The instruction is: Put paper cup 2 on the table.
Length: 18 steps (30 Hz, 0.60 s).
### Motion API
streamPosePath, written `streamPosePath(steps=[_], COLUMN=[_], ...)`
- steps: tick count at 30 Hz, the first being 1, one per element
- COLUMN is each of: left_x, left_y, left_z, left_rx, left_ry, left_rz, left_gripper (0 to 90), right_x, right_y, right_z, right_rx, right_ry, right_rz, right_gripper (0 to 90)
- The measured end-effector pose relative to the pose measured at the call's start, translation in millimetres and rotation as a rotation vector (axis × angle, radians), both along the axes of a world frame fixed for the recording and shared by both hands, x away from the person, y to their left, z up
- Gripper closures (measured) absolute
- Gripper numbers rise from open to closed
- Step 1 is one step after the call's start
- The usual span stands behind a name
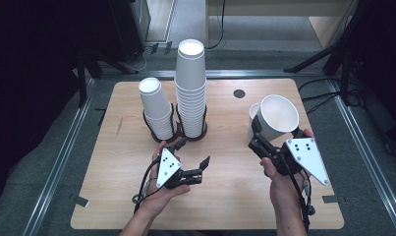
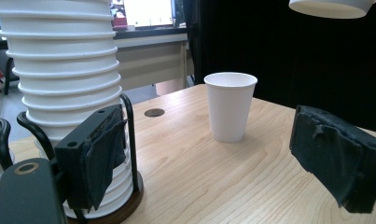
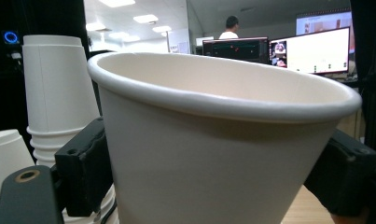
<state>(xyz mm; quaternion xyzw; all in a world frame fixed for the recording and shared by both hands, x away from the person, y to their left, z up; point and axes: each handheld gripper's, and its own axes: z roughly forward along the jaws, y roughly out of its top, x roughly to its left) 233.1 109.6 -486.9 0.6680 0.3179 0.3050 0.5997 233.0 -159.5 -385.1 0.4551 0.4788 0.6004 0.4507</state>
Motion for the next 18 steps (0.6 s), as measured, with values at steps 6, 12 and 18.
streamPosePath(steps=[6, 12, 18], left_x=[4.0, 6.1, 1.6], left_y=[2.2, 10.4, 24.7], left_z=[0.0, 0.7, -1.6], left_rx=[-0.003, -0.020, -0.003], left_ry=[0.030, 0.047, 0.058], left_rz=[0.004, 0.007, 0.039], left_gripper=[8.9, 7.2, 2.4], right_x=[3.3, 6.2, 9.4], right_y=[2.3, 2.4, 0.6], right_z=[-2.0, -4.5, -11.9], right_rx=[-0.065, -0.093, -0.094], right_ry=[-0.005, -0.015, 0.000], right_rz=[-0.015, -0.014, -0.009], right_gripper=[13.6, 13.7, 13.6])
